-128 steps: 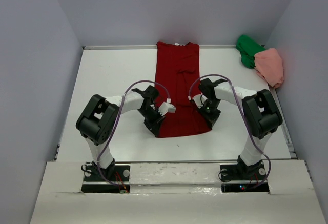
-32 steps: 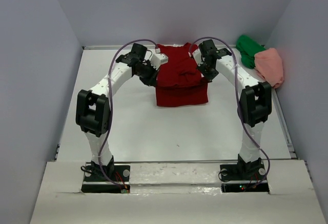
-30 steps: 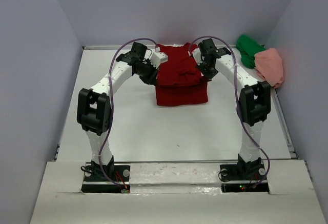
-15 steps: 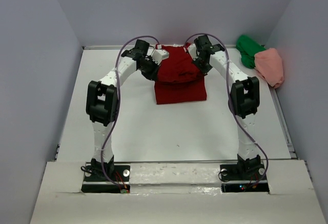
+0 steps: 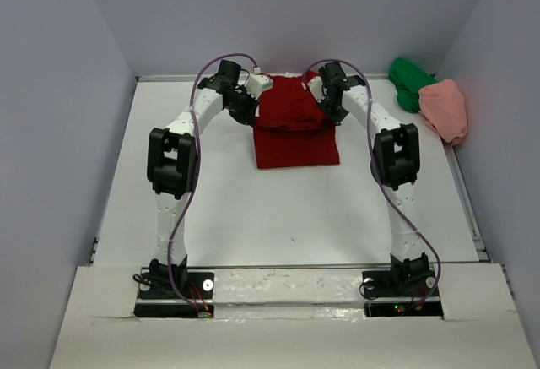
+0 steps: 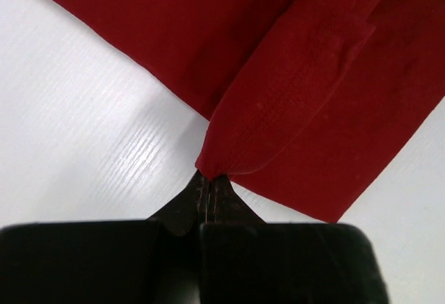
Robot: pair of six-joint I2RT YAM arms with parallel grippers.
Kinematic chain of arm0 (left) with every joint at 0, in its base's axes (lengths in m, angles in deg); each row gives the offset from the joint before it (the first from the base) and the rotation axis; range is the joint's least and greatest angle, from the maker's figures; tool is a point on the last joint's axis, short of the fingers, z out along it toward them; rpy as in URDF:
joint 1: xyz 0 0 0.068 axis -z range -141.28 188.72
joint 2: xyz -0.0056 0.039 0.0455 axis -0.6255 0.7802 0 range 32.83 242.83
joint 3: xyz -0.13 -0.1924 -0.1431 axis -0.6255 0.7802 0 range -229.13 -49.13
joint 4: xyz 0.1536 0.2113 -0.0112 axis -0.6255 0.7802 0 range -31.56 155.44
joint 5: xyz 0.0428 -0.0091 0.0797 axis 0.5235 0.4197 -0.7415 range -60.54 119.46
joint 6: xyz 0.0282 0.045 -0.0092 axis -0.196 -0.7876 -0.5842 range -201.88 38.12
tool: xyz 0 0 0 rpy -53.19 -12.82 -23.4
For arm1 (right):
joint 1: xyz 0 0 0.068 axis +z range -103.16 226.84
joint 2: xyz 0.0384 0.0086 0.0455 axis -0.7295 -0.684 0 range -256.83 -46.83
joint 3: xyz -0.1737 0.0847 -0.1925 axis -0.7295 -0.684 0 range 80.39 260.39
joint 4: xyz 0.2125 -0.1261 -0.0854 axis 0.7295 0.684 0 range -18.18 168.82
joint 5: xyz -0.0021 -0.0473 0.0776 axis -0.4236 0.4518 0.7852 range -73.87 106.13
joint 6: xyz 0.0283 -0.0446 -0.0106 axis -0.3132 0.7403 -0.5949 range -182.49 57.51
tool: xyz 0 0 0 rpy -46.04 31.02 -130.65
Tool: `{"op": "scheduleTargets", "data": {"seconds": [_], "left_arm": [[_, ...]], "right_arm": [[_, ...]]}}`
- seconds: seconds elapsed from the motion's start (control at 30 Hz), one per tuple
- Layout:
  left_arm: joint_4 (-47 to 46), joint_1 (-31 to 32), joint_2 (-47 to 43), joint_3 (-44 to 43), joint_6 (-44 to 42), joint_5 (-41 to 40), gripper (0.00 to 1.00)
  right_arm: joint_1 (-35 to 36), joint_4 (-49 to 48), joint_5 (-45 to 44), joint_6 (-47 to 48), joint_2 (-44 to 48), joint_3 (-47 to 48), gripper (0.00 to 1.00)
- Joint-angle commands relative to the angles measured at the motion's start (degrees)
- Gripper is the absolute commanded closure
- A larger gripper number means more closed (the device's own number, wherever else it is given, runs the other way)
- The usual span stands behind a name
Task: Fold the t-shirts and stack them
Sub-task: Fold the folded rectangular tshirt in 1/3 of the way
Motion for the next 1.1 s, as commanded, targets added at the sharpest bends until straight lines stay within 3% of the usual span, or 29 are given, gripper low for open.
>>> {"op": "scheduleTargets", "data": {"seconds": [0.0, 0.4, 0.43, 0.47, 0.5, 0.53, 0.6, 0.63, 0.73, 0.87, 1.03, 1.07], "left_arm": [[0.24, -0.38, 0.98, -3.78, -0.97, -0.79, 1.0], [-0.9, -0.47, 5.11, -7.74, -1.5, -1.14, 1.0], [-1.25, -0.56, 5.37, -8.44, -1.41, -1.4, 0.9], [-1.16, -0.47, 5.64, -8.88, -1.67, -1.66, 0.72], [-1.16, -0.56, 6.25, -10.71, -2.63, -2.01, 0.49], [-1.42, -0.64, 6.34, -11.68, -2.73, -3.32, 0.45], [-1.87, -1.43, 6.08, -13.44, -2.99, -3.51, 0.35], [-2.65, -2.13, 5.21, -15.02, -2.73, -4.21, 0.29], [-4.06, -3.1, 3.1, -16.44, -2.38, -5.0, 0.16], [-3.45, -3.63, -2.95, -16.01, -2.55, -6.76, 0.11], [-3.19, -4.16, -12.89, -4.8, -1.15, -8.78, 0.07], [-3.53, -4.33, -17.17, -1.97, -0.8, -9.13, 0.06]], "right_arm": [[-0.64, -2.04, -0.75, 1.4, -1.47, 4.0, 1.0], [-1.17, -3.27, -2.07, 1.93, -4.98, 8.92, 0.99], [-1.17, -3.18, -2.07, 2.01, -5.51, 9.71, 0.9], [-1.17, -3.27, -2.33, 2.19, -5.78, 9.98, 0.62], [-1.17, -3.44, -2.95, 2.1, -6.3, 10.85, 0.51], [-1.17, -3.44, -3.04, 1.93, -6.57, 11.38, 0.32], [-1.17, -3.62, -3.65, 1.75, -6.66, 12.0, 0.15], [-1.17, -3.79, -4.18, 1.66, -6.4, 12.53, 0.01], [-1.17, -4.06, -4.8, 1.66, -5.17, 12.88, 0.0], [-1.17, -4.32, -6.03, 0.27, -0.17, 12.1, 0.0], [-1.17, -9.05, -5.15, -2.46, 9.76, 4.12, 0.0], [-1.17, -9.85, -3.41, -3.16, 11.87, 1.75, 0.08]]}}
